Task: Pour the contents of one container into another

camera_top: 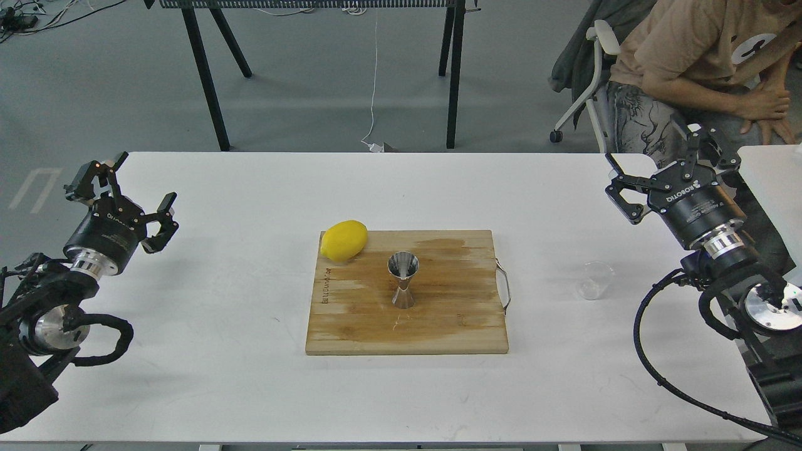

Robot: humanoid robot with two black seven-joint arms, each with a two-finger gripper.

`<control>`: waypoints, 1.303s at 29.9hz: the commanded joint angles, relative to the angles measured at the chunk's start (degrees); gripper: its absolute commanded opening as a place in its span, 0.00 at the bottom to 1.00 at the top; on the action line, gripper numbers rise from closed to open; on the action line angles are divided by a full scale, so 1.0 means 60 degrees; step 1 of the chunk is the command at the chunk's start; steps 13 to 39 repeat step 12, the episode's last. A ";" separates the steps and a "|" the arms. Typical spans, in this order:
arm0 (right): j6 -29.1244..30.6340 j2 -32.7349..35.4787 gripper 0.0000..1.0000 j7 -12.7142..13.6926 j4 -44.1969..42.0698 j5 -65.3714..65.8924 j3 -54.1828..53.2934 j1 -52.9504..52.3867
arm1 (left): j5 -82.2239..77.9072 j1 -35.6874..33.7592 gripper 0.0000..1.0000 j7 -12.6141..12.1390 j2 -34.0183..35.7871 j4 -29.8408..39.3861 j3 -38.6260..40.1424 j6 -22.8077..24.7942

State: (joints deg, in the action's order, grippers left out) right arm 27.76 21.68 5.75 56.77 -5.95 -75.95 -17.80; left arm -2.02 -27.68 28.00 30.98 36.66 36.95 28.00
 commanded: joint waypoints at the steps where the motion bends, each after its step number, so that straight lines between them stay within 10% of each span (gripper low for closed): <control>1: 0.0041 -0.0098 0.99 -0.0020 -0.0307 -0.0019 0.0046 -0.0080 | 0.0000 0.0013 0.99 0.0000 0.0022 -0.0001 0.0023 0.0000; 39: 0.0041 -0.0610 0.99 -0.0211 -0.0365 -0.0034 -0.0159 -0.0269 | 0.0059 -0.0016 0.99 0.0000 0.0066 -0.0045 0.0082 0.0000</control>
